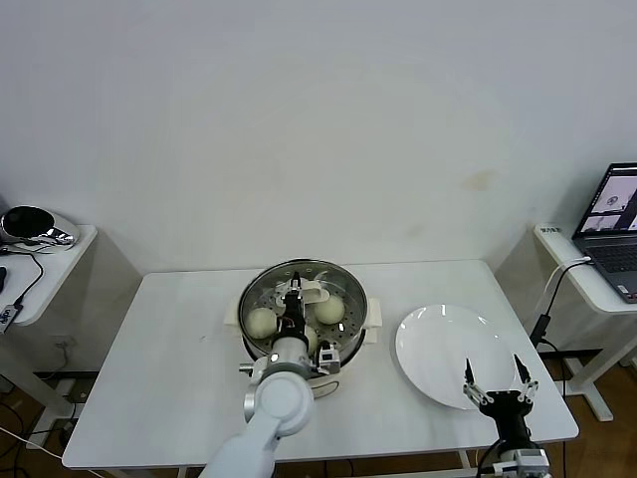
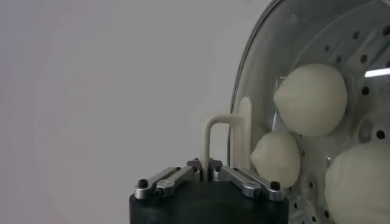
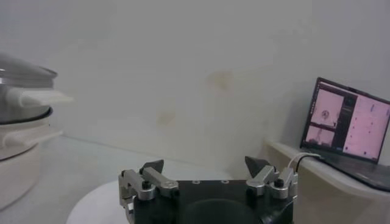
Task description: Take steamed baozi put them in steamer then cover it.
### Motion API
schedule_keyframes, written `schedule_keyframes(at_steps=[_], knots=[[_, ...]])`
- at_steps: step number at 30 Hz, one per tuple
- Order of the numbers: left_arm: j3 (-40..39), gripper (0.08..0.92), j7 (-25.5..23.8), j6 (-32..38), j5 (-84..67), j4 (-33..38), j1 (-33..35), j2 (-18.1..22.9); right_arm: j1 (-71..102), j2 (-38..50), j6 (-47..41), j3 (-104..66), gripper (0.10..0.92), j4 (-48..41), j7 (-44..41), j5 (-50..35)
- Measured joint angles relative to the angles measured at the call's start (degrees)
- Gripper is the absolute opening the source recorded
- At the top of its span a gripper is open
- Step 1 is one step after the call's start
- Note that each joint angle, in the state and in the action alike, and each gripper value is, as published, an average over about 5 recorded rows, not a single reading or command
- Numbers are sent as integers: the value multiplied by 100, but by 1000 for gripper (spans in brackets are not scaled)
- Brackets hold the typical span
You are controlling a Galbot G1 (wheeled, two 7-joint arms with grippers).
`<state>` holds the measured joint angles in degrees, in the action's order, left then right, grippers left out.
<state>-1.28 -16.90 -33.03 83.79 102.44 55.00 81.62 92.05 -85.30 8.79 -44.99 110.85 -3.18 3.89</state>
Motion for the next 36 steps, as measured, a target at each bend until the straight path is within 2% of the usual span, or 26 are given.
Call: schedule_keyframes(at_steps=[3,5,13,21,25,30,36], knots=[[6,168,17,14,-11,22,47,21,4,1,1,9,823,0,-3,1],[-3,215,16,17,-22,57,86,22,3,0,1,18,823,0,-3,4],[-32,449,55,76,-114,412,323,-96,25,-21,1,65,823,42,-6,45],[134,674,293,221,-359,1258,874,-394,89,-28,28,111,823,45,-3,84],[384,783,635,396,-816,1843,1342,-593,116,0,54,134,823,56,-13,62],[1057,821,1396,1031,-2066,2355,2217,-695,159,76,103,200,823,55,-42,-17],[2173,823,2191,2126,-4306,2521,3386,-690,251,245,186,367,823,41,-100,-207]])
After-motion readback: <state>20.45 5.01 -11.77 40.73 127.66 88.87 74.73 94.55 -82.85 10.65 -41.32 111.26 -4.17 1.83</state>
